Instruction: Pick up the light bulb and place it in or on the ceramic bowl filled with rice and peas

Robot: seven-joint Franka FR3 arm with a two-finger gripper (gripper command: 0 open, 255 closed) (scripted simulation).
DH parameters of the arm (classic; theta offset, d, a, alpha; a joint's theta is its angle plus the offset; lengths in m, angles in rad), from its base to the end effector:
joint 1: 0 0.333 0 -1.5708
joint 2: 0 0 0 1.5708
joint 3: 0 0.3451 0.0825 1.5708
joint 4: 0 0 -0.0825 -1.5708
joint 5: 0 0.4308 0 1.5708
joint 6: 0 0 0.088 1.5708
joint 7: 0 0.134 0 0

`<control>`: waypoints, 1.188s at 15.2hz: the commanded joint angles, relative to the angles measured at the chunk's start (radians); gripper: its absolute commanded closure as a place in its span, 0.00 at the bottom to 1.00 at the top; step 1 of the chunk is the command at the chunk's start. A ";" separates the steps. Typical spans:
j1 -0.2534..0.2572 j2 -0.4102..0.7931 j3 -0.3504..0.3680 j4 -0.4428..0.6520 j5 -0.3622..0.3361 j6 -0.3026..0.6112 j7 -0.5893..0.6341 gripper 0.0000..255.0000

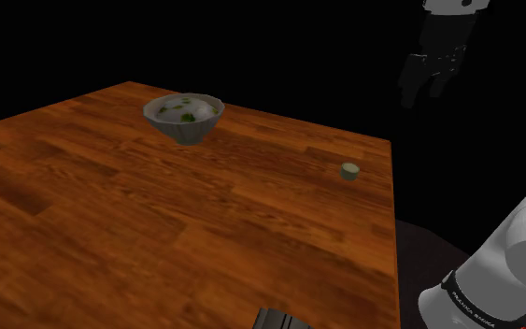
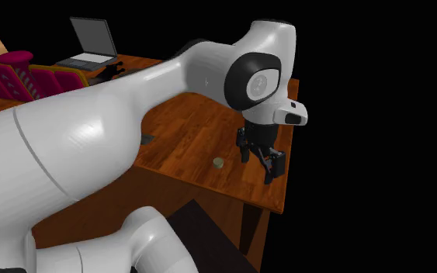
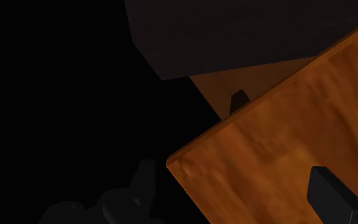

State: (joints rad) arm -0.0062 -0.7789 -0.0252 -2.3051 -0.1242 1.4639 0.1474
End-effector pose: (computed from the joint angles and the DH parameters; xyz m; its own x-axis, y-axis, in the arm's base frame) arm 0.3218 -0.0302 0.5997 0.9823 -0.1818 -0.0456 -0.1757 -0.9778 0.1141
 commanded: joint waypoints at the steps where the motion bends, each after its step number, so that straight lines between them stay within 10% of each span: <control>1: 0.000 0.000 0.000 0.000 0.000 0.000 0.000 0.00; 18: 0.244 -0.284 0.055 -0.469 0.340 0.505 -0.052 0.00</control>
State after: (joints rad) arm 0.2358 -1.0627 0.0299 -2.7583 0.2128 1.9506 0.0994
